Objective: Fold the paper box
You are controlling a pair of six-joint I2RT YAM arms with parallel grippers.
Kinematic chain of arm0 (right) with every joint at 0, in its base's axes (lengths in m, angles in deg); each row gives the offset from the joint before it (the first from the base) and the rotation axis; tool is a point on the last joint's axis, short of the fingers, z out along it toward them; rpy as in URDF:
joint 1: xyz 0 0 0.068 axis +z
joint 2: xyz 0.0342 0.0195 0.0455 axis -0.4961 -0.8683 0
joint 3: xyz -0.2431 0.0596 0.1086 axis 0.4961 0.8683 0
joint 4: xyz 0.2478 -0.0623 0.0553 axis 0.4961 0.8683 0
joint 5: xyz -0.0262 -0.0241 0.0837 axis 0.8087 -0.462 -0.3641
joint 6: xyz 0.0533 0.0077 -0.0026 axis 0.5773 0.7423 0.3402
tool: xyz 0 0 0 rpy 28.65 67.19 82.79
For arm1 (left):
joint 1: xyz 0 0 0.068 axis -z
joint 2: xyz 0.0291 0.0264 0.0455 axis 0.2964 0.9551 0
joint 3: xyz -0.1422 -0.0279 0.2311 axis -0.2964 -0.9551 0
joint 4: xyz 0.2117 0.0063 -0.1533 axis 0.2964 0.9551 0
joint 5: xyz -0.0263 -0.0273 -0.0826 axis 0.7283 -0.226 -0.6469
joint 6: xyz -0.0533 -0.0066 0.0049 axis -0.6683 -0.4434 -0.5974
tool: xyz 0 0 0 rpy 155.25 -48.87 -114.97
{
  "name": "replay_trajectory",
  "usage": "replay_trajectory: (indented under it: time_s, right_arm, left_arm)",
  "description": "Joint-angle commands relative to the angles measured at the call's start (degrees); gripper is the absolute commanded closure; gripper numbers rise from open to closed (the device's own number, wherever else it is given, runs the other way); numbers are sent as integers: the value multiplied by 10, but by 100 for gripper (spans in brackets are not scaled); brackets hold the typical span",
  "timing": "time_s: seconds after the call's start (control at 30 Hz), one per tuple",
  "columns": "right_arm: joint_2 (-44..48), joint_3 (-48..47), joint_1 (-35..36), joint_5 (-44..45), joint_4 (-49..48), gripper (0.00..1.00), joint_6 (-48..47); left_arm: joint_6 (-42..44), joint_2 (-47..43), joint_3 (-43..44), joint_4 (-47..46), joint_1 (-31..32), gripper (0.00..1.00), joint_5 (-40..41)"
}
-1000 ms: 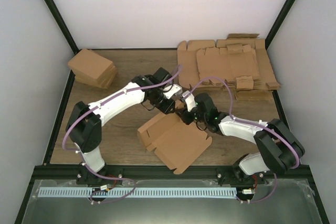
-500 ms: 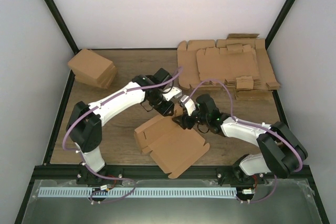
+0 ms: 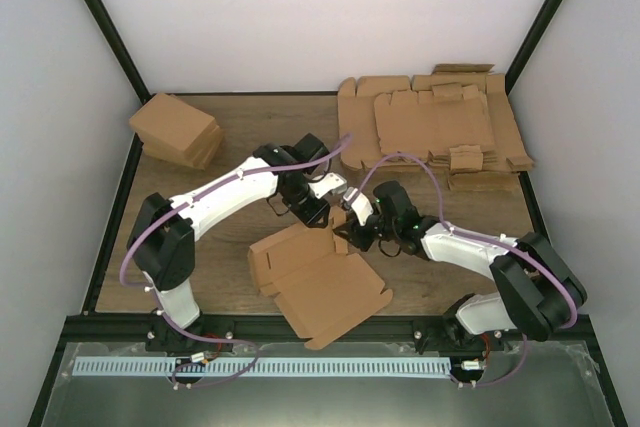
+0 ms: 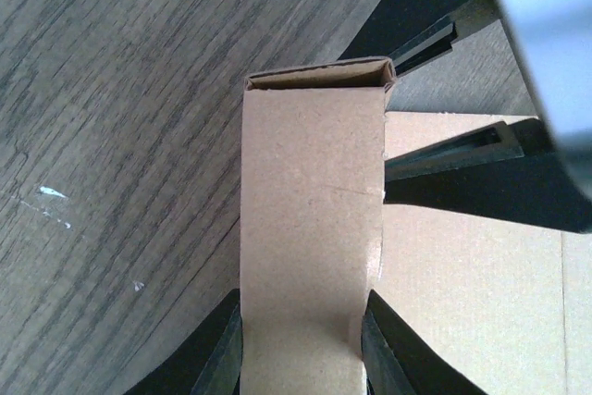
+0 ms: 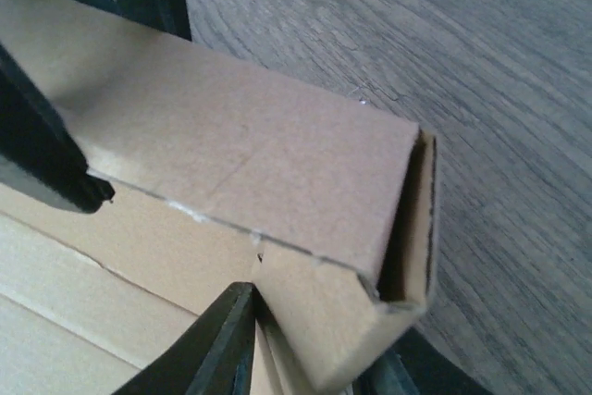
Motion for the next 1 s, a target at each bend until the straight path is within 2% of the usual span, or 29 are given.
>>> replay_trajectory:
  time_s: [0.0,0.1,0.17,0.37,0.5,0.7,0.83,0.9,0.97]
  right_arm:
    - [15,-30,8,-31,8,75,-3]
    - [17,-29,8,22,5,88,21]
    - [24,-22,9,65,-7,91,53]
    - [38,7,10,225,-46,90,135]
    - [14,-10,28,285,-37,89,128]
    - [-34,-38,106,423,-22,88,100]
    - [-40,-32,116,465,-29,87,97]
    - [-38,-23,115,473,-39,87,93]
    - [-30,-18,115,460,-47,87,94]
  left_arm:
    - [4,13,14,-45,-2,71,15]
    - [-4,12,14,-48,-2,71,10]
    - [-18,10,14,-53,-2,71,2]
    - [-54,8,11,-72,-1,71,-45]
    - [-59,10,11,-66,-1,70,-46]
    - [-65,14,11,-74,-1,70,-76]
    - [-66,11,14,-72,-4,70,-75]
    - [-66,4,14,-74,-5,64,-69]
    - [-66,-11,10,-80,-6,52,-54]
